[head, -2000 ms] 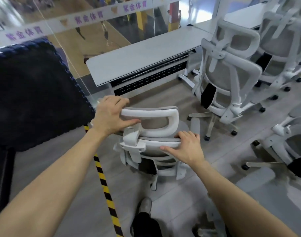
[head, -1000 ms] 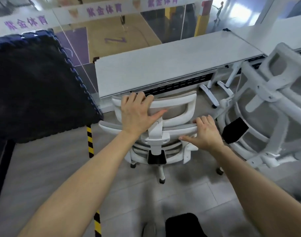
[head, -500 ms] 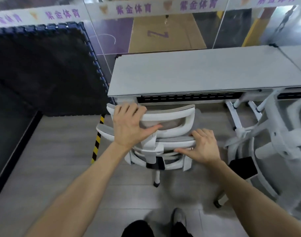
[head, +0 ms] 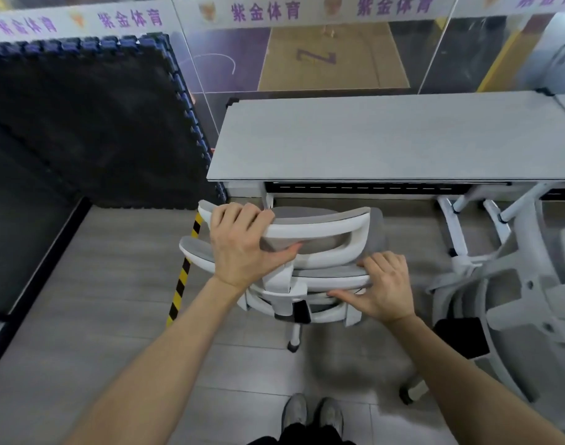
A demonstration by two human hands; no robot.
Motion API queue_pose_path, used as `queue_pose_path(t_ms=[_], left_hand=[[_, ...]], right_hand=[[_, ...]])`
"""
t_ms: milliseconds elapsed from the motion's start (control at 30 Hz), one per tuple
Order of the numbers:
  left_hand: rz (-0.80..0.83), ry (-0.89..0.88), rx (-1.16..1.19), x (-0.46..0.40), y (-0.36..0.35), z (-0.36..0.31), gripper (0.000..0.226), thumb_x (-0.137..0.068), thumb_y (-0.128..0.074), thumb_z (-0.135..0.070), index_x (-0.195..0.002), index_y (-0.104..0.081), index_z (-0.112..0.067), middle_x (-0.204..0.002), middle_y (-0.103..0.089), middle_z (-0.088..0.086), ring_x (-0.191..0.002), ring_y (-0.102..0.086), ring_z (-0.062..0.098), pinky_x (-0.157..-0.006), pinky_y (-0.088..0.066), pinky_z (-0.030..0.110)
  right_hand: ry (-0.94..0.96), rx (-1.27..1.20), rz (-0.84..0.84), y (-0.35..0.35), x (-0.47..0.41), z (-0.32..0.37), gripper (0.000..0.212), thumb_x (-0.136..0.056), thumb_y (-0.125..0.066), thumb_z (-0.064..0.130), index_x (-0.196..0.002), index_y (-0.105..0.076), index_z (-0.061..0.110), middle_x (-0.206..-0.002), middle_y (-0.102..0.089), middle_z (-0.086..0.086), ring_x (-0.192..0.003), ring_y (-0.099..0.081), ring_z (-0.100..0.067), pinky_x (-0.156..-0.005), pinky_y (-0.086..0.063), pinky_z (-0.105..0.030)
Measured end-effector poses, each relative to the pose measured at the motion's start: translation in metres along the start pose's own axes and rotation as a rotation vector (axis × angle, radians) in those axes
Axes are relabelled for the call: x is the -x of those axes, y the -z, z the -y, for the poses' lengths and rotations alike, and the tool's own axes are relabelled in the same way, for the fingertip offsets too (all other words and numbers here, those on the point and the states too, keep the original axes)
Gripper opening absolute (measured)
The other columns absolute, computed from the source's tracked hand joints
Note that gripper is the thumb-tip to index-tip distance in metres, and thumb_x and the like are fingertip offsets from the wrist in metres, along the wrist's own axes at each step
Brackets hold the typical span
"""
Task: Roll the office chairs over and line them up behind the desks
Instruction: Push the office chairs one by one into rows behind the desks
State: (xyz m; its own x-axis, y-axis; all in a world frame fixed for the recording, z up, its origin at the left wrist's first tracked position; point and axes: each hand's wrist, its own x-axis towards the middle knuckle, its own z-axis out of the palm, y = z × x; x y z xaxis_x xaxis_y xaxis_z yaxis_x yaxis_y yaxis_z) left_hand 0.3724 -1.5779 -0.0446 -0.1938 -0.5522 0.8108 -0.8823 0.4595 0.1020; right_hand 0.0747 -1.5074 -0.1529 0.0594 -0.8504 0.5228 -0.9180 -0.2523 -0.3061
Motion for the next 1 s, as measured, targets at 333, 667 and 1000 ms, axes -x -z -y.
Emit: queue_pose_path(t_ms=[333,667,1000], left_hand=[[0.019,0.061,0.006,-0.022,-0.028,0.005,0.060,-0.076,-0.086,-0.070,-0.085,-0.072,-0.012,-0.082,-0.061,0.004,-0.075,-0.054,0.030,-0.076,-0.045,0.045],[0.036,0.070,-0.010,-0.019,-0.017,0.013,0.054,-0.072,-0.085,-0.067,-0.081,-0.071,-0.015,-0.080,-0.057,0.002,-0.074,-0.050,0.027,-0.074,-0.043,0.045],[0.031,0.064,0.002,-0.017,-0.014,0.012,0.054,-0.072,-0.087,-0.066,-0.083,-0.072,-0.014,-0.081,-0.059,0.002,-0.075,-0.051,0.026,-0.075,-0.044,0.045]], right_hand=[[-0.048,-0.014,0.058,-0.018,-0.034,-0.021,0.084,-0.066,-0.078,0.093,-0.092,-0.071,0.013,-0.088,-0.060,0.004,-0.090,-0.054,-0.024,-0.092,-0.043,-0.043],[-0.038,-0.045,0.048,-0.025,-0.030,-0.009,0.081,-0.063,-0.081,0.092,-0.083,-0.067,0.014,-0.081,-0.057,0.006,-0.084,-0.052,-0.023,-0.088,-0.042,-0.041],[-0.054,-0.026,0.109,-0.015,-0.029,-0.002,0.082,-0.068,-0.075,0.094,-0.087,-0.068,0.015,-0.085,-0.056,0.006,-0.086,-0.052,-0.023,-0.090,-0.042,-0.041]])
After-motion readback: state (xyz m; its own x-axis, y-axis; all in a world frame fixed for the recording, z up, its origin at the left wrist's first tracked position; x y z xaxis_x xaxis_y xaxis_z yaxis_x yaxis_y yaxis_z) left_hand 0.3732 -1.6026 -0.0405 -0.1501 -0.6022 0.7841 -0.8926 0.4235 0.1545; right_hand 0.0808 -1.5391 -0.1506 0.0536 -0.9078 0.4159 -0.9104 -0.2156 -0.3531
